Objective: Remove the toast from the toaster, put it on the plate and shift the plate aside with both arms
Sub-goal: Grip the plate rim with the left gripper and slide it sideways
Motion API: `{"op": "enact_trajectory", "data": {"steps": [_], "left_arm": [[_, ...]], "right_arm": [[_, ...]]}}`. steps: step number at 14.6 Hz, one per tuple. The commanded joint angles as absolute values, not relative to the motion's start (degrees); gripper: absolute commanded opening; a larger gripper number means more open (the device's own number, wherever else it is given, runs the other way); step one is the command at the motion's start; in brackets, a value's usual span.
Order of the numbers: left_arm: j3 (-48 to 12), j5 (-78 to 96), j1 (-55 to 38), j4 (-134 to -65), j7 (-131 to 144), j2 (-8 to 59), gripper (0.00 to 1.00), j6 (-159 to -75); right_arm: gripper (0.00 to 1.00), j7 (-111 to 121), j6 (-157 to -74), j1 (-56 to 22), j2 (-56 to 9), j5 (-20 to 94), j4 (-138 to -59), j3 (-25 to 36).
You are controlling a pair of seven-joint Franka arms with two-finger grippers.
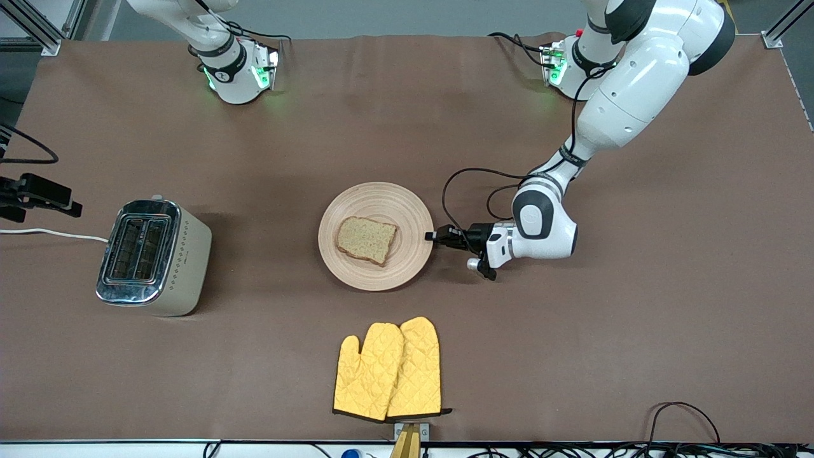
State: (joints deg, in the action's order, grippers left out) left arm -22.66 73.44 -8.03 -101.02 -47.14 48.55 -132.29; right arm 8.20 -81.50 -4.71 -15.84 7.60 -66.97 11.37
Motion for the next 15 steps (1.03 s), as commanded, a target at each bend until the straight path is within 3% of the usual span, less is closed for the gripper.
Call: {"op": "enact_trajectory", "data": {"steps": [1, 9, 15], "left_arm": [[-22.7, 73.9, -7.0, -100.4, -47.9, 48.1, 0.00, -132.6], [-22.6, 66.0, 4.8, -100.4, -40.6, 38.1, 0.00, -129.4], [-22.5, 56.5, 22.7, -99.1, -38.8, 37.3, 0.00, -116.0]], "right_arm": [[1.00, 6.9, -86.9, -3.1, -7.1, 5.5, -79.2, 8.4], [1.00, 2.7, -89.4, -3.0, -0.7, -0.3, -87.3, 4.7], [1.00, 3.1, -90.0, -1.6, 0.2, 0.5, -87.5, 5.3]]}}
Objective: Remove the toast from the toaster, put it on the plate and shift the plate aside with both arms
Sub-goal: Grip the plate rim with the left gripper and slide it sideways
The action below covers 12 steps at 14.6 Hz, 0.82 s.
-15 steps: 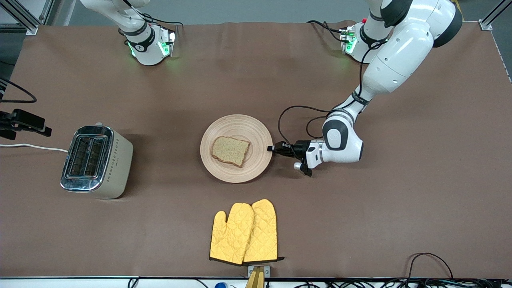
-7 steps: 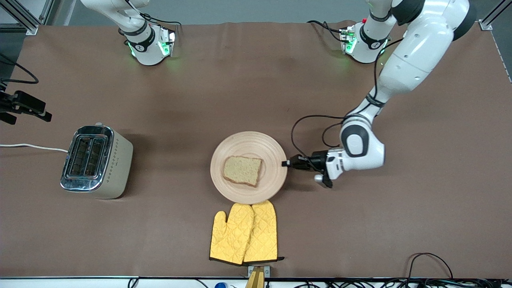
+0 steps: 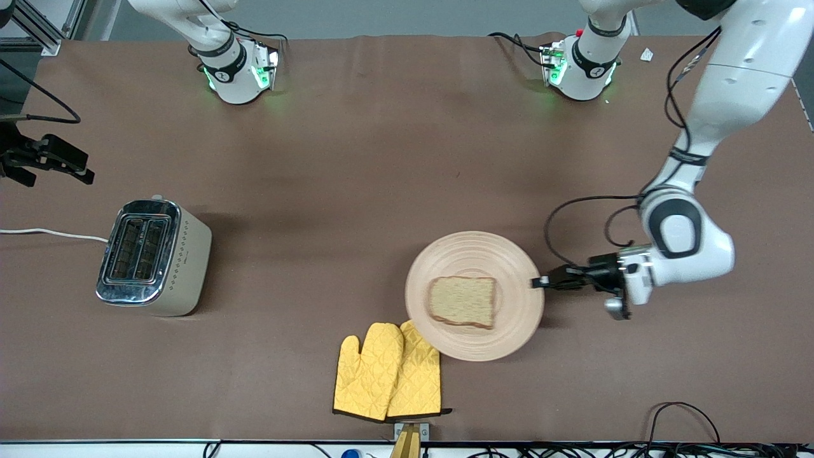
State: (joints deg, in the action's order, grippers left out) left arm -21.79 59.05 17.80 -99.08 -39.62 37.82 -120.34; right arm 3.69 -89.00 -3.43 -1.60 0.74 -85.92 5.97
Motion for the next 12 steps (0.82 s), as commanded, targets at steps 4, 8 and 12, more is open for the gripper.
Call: {"op": "enact_trajectory", "data": {"steps": [4, 8, 12], "left_arm": [[-22.6, 46.0, 32.6, -98.2, -39.7, 38.4, 0.00, -112.3], [-22.4, 45.2, 39.2, -98.6, -42.9, 40.9, 0.00, -109.3], [-21.4, 44.4, 42.4, -98.2, -44.1, 43.7, 0.00, -107.1]], "right_arm": [[1.00, 3.5, -89.5, -0.8, 0.1, 1.1, -86.6, 5.1], [1.00, 3.5, -89.0, -1.0, 0.1, 1.2, -86.0, 4.9], [1.00, 3.4, -87.3, -0.4, 0.1, 3.6, -86.1, 5.3]]}}
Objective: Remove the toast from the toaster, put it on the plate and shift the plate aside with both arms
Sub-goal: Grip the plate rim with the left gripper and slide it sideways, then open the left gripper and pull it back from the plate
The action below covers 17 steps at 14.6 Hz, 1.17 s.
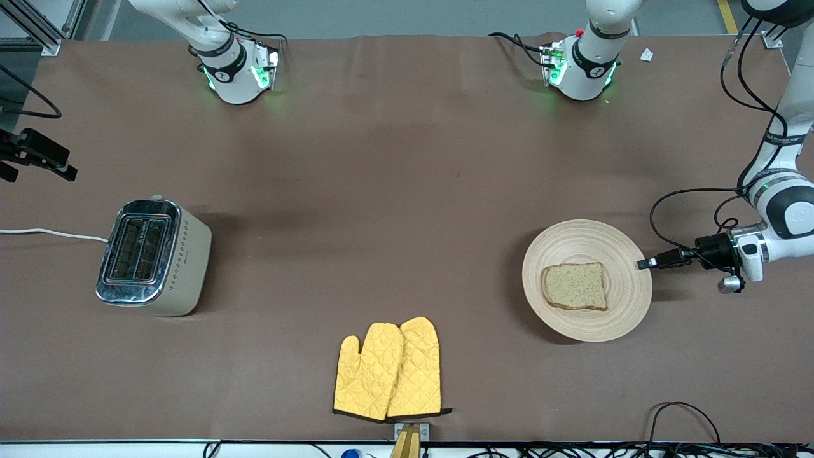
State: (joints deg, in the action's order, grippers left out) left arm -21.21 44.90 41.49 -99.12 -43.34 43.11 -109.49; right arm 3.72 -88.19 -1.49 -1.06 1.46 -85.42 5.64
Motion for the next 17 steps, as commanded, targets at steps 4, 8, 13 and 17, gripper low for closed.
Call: {"op": "enact_trajectory", "data": {"steps": [4, 8, 13, 17], "left_arm": [[-19.7, 42.4, 42.4, -96.8, -44.1, 45.3, 0.01, -107.1], [-19.7, 37.7, 41.8, -92.0, -43.5, 48.1, 0.58, -107.1], [-20.7, 30.8, 39.0, -84.7, -38.6, 46.2, 1.00, -107.0], [-21.9, 20.1, 36.1, -79.9, -27.4, 42.5, 1.00, -106.9]], "right_arm": [[1.00, 3.7, -86.3, 0.5, 0.1, 4.0, -86.2, 5.2], [1.00, 4.6, -86.4, 0.5, 0.1, 3.9, -86.1, 5.1], [1.00, 4.6, -86.7, 0.3, 0.1, 3.3, -85.9, 5.0], [1.00, 4.4, -86.3, 0.0, -0.1, 3.3, -83.4, 4.9]]}}
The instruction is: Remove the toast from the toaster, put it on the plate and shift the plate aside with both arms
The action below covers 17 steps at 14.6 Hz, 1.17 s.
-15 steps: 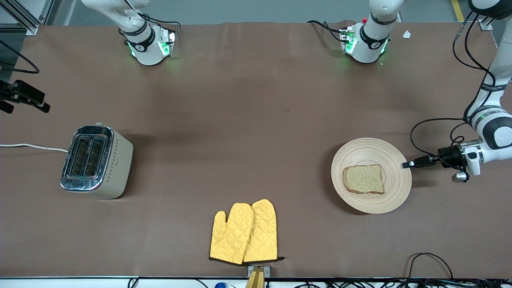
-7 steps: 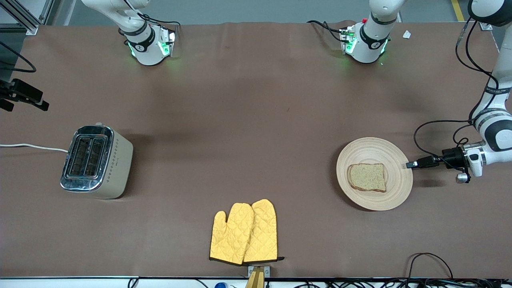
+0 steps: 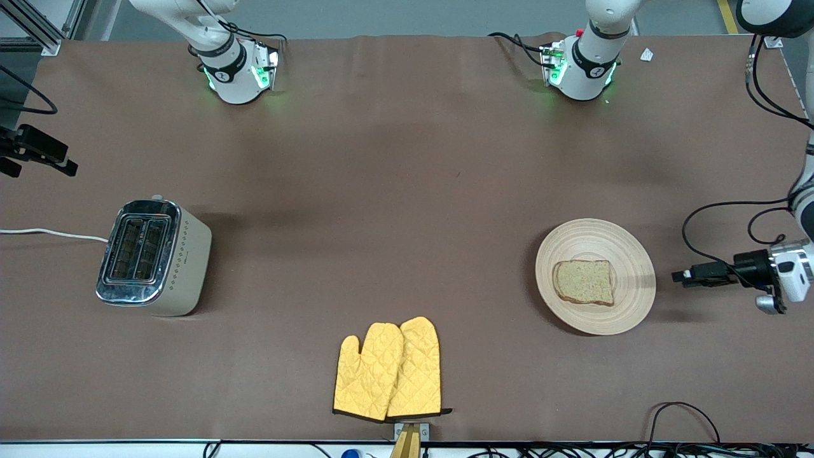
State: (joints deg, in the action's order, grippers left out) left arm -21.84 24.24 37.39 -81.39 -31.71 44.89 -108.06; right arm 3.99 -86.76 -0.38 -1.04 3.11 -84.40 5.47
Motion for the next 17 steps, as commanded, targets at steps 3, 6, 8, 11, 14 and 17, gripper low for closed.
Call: {"op": "enact_trajectory", "data": {"steps": [3, 6, 8, 11, 14, 17], "left_arm": [[-23.5, 12.1, 34.9, -79.7, -19.9, 37.4, 1.00, -106.9], [-23.7, 5.2, 31.5, -79.7, -12.9, 31.2, 1.00, -103.9], [-23.7, 0.0, 29.2, -79.7, -10.6, 27.0, 1.00, -102.7], [-23.9, -2.5, 28.3, -79.7, -8.7, 22.2, 1.00, -100.2], [-23.9, -3.6, 27.6, -79.8, -8.6, 19.2, 1.00, -97.3], [-18.7, -3.6, 21.6, -80.3, -9.0, 14.8, 1.00, -95.0]], "right_arm": [[1.00, 4.4, -86.3, -0.4, -0.1, 3.3, -83.5, 4.8], [1.00, 4.3, -86.3, -0.9, -0.1, 3.1, -83.7, 4.8], [1.00, 4.3, -86.3, -0.9, -0.1, 3.1, -83.8, 4.8], [1.00, 4.3, -86.3, -0.9, -0.1, 3.1, -83.8, 4.8], [1.00, 4.3, -86.3, -0.9, -0.1, 3.1, -83.8, 4.8], [1.00, 4.3, -86.3, -0.8, -0.1, 3.1, -83.9, 4.8]]}}
